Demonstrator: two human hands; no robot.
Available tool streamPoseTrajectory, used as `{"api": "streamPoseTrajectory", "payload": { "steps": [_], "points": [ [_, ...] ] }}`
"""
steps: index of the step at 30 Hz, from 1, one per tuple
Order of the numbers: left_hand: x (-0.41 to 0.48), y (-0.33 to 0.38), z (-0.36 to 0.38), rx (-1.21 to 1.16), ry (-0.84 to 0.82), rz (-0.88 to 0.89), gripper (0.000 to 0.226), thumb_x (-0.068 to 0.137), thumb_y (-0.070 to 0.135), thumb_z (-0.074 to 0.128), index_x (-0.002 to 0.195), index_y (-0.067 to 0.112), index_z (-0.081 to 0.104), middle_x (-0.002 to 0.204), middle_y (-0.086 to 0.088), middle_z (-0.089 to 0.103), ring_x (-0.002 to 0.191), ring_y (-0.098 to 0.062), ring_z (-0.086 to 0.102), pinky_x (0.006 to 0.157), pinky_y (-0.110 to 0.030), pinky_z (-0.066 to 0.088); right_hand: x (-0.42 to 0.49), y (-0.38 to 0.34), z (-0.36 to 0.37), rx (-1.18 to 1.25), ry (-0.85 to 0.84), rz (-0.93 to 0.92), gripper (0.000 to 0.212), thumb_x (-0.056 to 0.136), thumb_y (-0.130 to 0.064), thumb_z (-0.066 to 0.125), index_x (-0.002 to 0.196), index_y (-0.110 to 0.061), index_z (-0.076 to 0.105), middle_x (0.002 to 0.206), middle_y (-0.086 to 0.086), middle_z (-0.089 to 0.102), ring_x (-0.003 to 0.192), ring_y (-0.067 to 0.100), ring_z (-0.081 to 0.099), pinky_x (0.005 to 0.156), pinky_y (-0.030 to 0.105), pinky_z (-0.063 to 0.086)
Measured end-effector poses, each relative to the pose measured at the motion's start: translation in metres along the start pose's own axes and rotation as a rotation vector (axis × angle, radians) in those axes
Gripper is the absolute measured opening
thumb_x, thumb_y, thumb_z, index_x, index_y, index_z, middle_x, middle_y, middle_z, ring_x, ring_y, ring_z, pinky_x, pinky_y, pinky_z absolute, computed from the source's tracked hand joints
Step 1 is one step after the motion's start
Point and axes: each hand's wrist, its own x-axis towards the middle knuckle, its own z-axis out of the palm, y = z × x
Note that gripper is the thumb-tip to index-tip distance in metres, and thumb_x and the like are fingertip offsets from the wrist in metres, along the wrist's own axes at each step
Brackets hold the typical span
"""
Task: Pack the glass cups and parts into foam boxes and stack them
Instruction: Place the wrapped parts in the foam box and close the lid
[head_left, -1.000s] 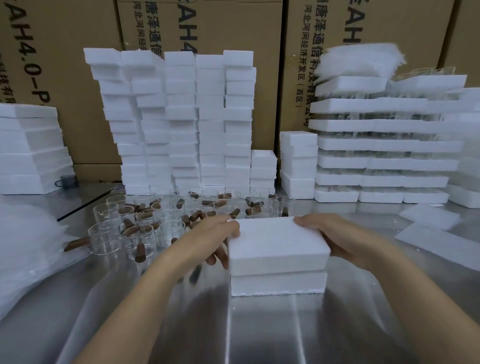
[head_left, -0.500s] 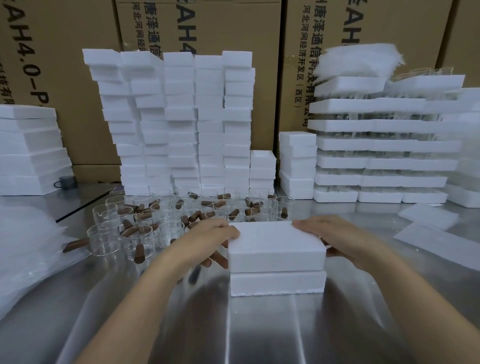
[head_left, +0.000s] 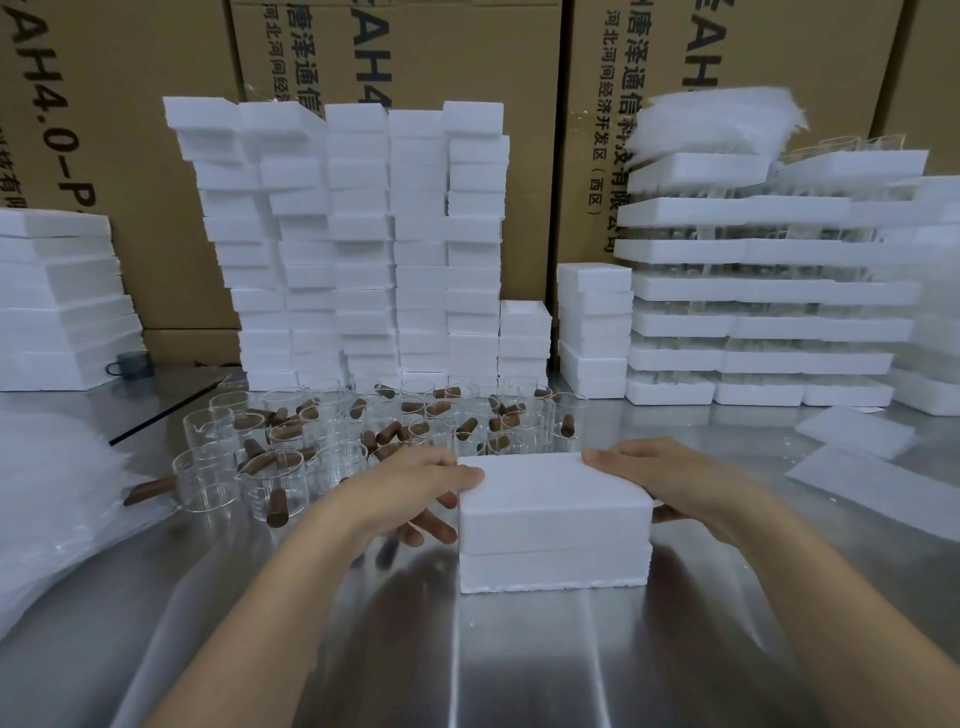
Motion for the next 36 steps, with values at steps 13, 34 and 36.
{"api": "streamPoseTrajectory", "payload": {
  "steps": [13,34,36],
  "points": [
    [-0.007,0.003,0.003,0.031,0.0,-0.143,0.062,0.1,0.062,0.062,0.117,0.002,0.068,0.078,-0.008,0.072,0.065,-0.025,0.075,0.05,-0.022,0.047,-0.006,0.001,0.001,0.013,-0.02,0.022,0.063,0.078,-0.082,0.067,0.111,-0.03,0.08,0.103,-0.007,0.082,0.103,0.016,0.075,0.094,0.033,0.058],
    [-0.007,-0.003,0.006,0.066,-0.165,-0.212,0.087,0.079,0.093,0.059,0.104,0.009,0.064,0.077,-0.006,0.065,0.069,-0.025,0.075,0.049,-0.025,0.048,-0.014,-0.004,0.004,0.102,-0.097,0.083,0.058,0.081,-0.076,0.069,0.112,-0.028,0.082,0.112,0.007,0.08,0.094,0.018,0.071,0.074,0.027,0.061],
    [-0.005,-0.003,0.007,0.083,-0.161,-0.2,0.087,0.079,0.095,0.058,0.102,0.011,0.063,0.078,-0.005,0.063,0.069,-0.023,0.074,0.049,-0.024,0.046,-0.014,-0.003,0.004,0.098,-0.099,0.085,0.058,0.082,-0.076,0.068,0.112,-0.029,0.082,0.112,0.006,0.08,0.096,0.019,0.071,0.077,0.028,0.062]
  ]
}}
